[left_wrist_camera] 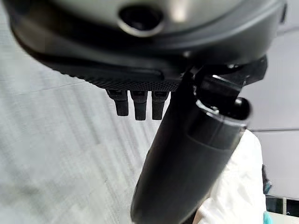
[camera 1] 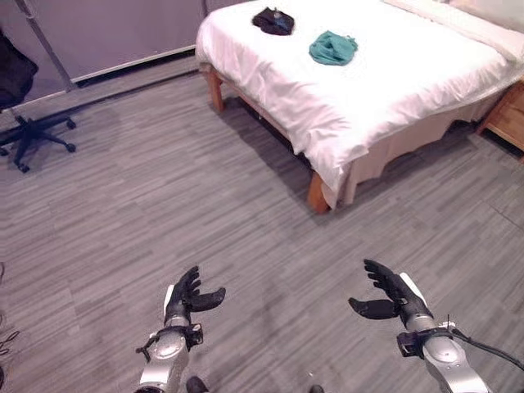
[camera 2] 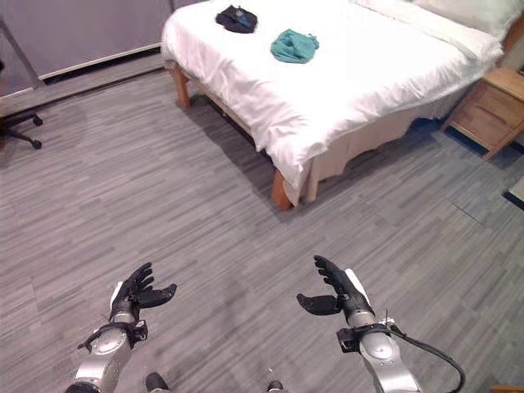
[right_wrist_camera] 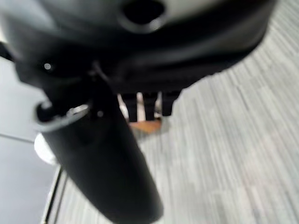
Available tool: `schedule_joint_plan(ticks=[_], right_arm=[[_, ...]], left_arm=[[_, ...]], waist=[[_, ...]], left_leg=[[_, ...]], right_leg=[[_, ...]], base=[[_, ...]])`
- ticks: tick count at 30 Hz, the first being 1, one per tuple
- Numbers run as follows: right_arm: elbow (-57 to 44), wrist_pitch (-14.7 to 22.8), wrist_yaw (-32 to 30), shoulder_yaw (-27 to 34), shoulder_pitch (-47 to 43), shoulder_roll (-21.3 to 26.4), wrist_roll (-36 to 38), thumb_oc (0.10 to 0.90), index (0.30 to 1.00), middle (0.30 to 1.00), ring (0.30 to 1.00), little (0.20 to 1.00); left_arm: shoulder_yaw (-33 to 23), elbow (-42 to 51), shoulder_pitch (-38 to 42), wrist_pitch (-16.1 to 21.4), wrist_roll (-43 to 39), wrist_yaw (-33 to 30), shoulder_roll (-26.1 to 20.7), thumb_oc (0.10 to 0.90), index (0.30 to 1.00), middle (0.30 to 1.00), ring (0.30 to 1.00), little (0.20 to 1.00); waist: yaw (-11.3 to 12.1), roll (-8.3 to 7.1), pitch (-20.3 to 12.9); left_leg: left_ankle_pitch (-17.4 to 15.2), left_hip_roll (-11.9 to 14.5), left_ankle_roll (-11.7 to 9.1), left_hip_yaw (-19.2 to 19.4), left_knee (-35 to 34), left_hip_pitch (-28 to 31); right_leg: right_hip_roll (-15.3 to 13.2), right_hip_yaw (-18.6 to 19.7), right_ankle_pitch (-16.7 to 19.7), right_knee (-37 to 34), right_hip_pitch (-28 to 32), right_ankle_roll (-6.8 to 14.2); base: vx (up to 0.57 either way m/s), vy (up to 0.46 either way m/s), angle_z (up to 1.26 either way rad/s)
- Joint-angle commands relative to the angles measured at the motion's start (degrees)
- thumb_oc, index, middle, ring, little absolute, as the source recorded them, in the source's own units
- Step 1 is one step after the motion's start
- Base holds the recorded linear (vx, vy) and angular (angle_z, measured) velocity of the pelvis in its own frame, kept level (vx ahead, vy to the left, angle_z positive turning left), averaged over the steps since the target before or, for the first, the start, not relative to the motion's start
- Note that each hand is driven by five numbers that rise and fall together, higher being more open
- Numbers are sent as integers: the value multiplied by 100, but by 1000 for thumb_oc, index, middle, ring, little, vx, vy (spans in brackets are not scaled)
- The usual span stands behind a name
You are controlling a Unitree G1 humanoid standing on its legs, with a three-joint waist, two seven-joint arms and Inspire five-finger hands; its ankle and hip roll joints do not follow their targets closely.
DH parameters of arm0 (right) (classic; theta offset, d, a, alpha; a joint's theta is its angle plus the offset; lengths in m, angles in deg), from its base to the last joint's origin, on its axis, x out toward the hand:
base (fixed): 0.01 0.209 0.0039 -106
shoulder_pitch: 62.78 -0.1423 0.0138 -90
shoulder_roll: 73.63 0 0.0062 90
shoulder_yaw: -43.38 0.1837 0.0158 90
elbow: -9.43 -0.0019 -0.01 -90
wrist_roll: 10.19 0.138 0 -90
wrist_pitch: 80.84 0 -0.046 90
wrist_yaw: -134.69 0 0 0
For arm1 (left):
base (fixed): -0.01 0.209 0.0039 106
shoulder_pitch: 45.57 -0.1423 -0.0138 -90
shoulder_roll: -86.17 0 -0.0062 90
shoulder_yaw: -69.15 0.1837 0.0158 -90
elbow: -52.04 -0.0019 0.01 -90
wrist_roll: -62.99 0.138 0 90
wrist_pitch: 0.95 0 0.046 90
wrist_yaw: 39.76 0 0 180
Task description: Pick up bed clothes into laundry basket.
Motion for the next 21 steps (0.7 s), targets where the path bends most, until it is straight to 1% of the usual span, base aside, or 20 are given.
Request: schedule_joint_plan(ticks=[1,2,3,4,5,6,7,8,9,10,11,12,13,14,15,16,18,19,20,21], right_arm=[[-517,631,-263,84,-802,156,107,800,900,900,900,900],[-517,630,-264,82,-808,152,106,800,900,900,900,900],[-634,582,-262,-42,-872,106,-22,800,900,900,900,900],[-677,570,-245,-92,-911,65,-40,800,900,900,900,900],[-697,572,-252,-121,-943,5,-10,800,900,900,900,900],[-671,578,-254,-162,-954,-58,23,800,900,900,900,900],[-686,572,-217,-219,-961,-93,33,800,900,900,900,900],[-730,563,-163,-247,-960,-96,49,800,900,900,900,900],[-734,559,-160,-248,-961,-90,51,800,900,900,900,900],[-912,572,-42,-288,-890,-2,72,800,900,900,900,900],[-918,568,-39,-288,-886,7,74,800,900,900,900,900],[-1030,584,-15,-246,-809,89,84,800,900,900,900,900],[-1030,584,-15,-245,-808,90,84,800,900,900,900,900],[-1082,622,-7,-197,-771,91,144,800,900,900,900,900],[-1209,641,-17,-91,-640,128,150,800,900,900,900,900],[-1274,668,-33,-54,-614,146,142,800,900,900,900,900],[-1410,666,-64,80,-508,204,109,800,900,900,900,900],[-1450,652,-49,183,-409,247,106,800,900,900,900,900],[-1460,649,-41,282,-309,303,153,800,900,900,900,900],[-1496,684,-18,382,-201,342,273,800,900,900,900,900]], left_arm=[[-133,552,482,609,286,-135,-395,800,900,900,900,900],[-136,551,486,608,286,-135,-399,800,900,900,900,900],[-124,610,480,560,345,-129,-462,800,900,900,900,900],[-134,631,485,551,350,-117,-477,800,900,900,900,900],[-125,630,528,532,362,-126,-486,800,900,900,900,900],[-110,578,598,509,430,-151,-510,800,900,900,900,900],[-91,524,690,500,421,-150,-510,800,900,900,900,900],[-108,528,738,514,387,-133,-500,800,900,900,900,900],[-112,526,739,515,385,-130,-497,800,900,900,900,900],[-115,597,737,577,274,-39,-492,800,900,900,900,900],[-119,595,735,579,268,-34,-486,800,900,900,900,900],[-86,488,815,594,233,-16,-424,800,900,900,900,900],[-85,487,816,595,233,-16,-423,800,900,900,900,900],[-69,400,868,602,264,-10,-381,800,900,900,900,900],[33,270,1057,600,411,-18,-268,800,900,900,900,900],[42,255,1137,603,443,-13,-203,800,900,900,900,900],[133,286,1204,582,517,-14,-108,800,900,900,900,900],[186,305,1166,566,524,22,-51,800,900,900,900,900],[222,316,1115,560,539,40,1,800,900,900,900,900],[291,307,1086,571,497,34,74,800,900,900,900,900]], waist=[[173,153,-325],[185,128,-336],[70,180,-245],[17,223,-192],[-69,243,-117],[-145,308,-59],[-240,364,-2],[-301,408,29],[-304,408,34],[-443,508,96],[-452,523,93],[-675,572,129],[-675,575,131],[-818,534,79],[-985,580,0],[-1020,538,-37],[-1049,590,-111],[-1064,621,-145],[-1091,659,-192],[-1188,695,-245]], left_leg=[[-195,-279,126,-81,149,-297],[-203,-319,151,-51,131,-296],[-424,-900,528,-80,-77,-68],[-500,-1110,662,-96,-228,113],[-535,-1314,770,-96,-405,305],[-605,-1405,845,-145,-518,452],[-619,-1479,877,-187,-671,613],[-656,-1567,888,-191,-811,785],[-652,-1574,887,-192,-833,801],[-749,-1693,855,-207,-1025,1058],[-750,-1684,851,-216,-1037,1064],[-879,-1779,817,-305,-1186,1323],[-879,-1777,816,-305,-1187,1326],[-1004,-1879,763,-317,-1236,1487],[-1214,-1923,629,-410,-1247,1756],[-1285,-1983,585,-387,-1247,1872],[-1379,-1990,521,-418,-1247,1992],[-1441,-1996,511,-481,-1247,2100],[-1449,-1956,485,-548,-1139,2152],[-1389,-1838,338,-598,-550,2070]], right_leg=[[-1079,312,432,2134,-272,178],[-1125,349,435,2172,-319,206],[-1408,729,1273,3156,-852,217],[-1492,873,1353,3554,-1121,249],[-1472,1104,1372,3952,-1410,287],[-1361,1167,1281,4199,-1640,286],[-1174,1241,1005,4378,-1935,249],[-1097,1185,830,4388,-2162,239],[-1100,1186,813,4404,-2162,237],[-964,978,621,4048,-2504,245],[-955,961,613,4041,-2492,240],[-552,1048,470,3564,-2784,263],[-550,1046,471,3561,-2780,263],[-298,1107,458,2818,-2936,289],[-34,878,707,1439,-2808,358],[-76,678,864,1146,-2960,383],[-187,151,994,1006,-2995,403],[-218,-53,945,1090,-2887,388],[-168,-91,858,1115,-2751,321],[26,24,823,1053,-2564,187]], base=[[269,382,22],[301,469,41],[302,492,45],[401,605,92],[311,384,90],[337,299,74],[373,217,9],[258,115,-2],[378,107,6],[251,56,19],[474,54,19],[231,-8,15],[400,-57,20],[498,-128,42],[623,-189,34],[561,-187,35],[363,-156,44],[380,-189,38],[416,-277,25],[416,-327,18]])
